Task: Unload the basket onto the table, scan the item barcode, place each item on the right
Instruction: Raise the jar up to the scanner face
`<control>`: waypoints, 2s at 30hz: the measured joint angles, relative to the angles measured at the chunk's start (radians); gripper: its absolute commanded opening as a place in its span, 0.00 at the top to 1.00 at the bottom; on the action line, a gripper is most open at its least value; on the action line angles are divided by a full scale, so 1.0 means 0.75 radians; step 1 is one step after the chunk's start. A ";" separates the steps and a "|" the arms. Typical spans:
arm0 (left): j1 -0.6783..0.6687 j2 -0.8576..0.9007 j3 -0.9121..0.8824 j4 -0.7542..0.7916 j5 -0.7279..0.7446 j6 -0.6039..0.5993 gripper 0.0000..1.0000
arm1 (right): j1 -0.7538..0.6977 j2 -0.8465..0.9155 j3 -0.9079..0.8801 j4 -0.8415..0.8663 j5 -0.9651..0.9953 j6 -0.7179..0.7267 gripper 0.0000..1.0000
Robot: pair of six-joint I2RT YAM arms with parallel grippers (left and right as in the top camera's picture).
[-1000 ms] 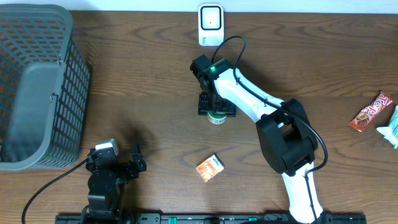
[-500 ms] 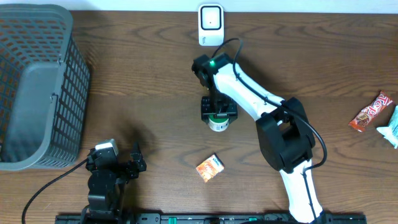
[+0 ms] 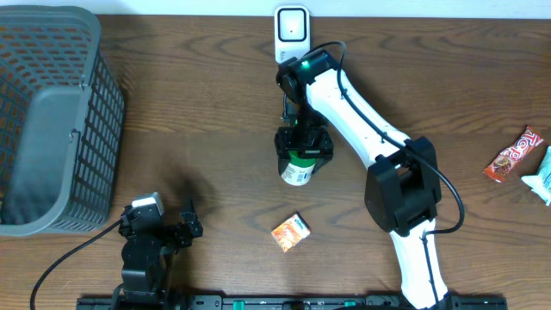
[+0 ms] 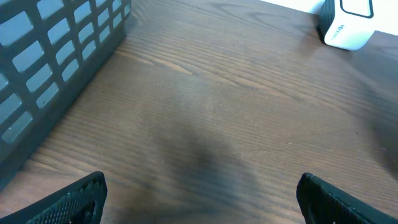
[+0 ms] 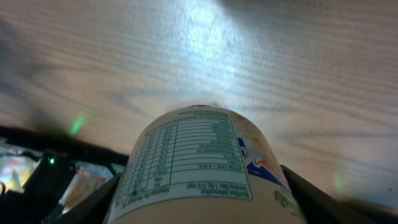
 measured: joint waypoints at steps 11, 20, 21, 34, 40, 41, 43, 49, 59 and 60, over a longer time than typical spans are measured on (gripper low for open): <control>0.000 0.000 0.000 0.000 0.000 0.000 0.02 | -0.008 0.000 0.001 0.044 -0.027 -0.026 0.34; 0.000 0.000 0.000 0.000 0.000 0.000 0.02 | -0.017 0.007 0.163 0.427 0.092 -0.033 0.34; 0.000 0.000 0.000 0.000 0.000 0.000 0.02 | -0.017 0.007 0.199 0.475 0.139 -0.037 0.33; 0.000 0.000 0.000 0.000 0.000 0.000 0.02 | -0.025 0.009 0.226 1.293 0.756 -0.149 0.39; 0.000 0.000 0.000 0.000 0.000 0.001 0.02 | -0.063 0.009 0.072 1.628 0.843 -0.173 0.38; 0.000 0.000 0.000 0.000 0.000 0.001 0.02 | -0.073 0.010 0.036 1.701 0.851 -0.179 0.37; 0.000 0.000 0.000 0.001 0.000 0.001 0.02 | -0.099 0.014 -0.040 1.863 0.862 -0.196 0.35; 0.000 0.000 0.000 0.000 -0.001 0.001 0.02 | -0.166 0.015 -0.218 2.298 0.877 -0.269 0.27; 0.000 0.000 0.000 -0.001 0.001 0.004 0.02 | -0.180 0.081 -0.245 2.462 0.814 -0.318 0.21; 0.000 0.000 0.000 -0.001 0.001 0.004 0.02 | -0.178 0.090 -0.246 2.456 0.813 -0.322 0.19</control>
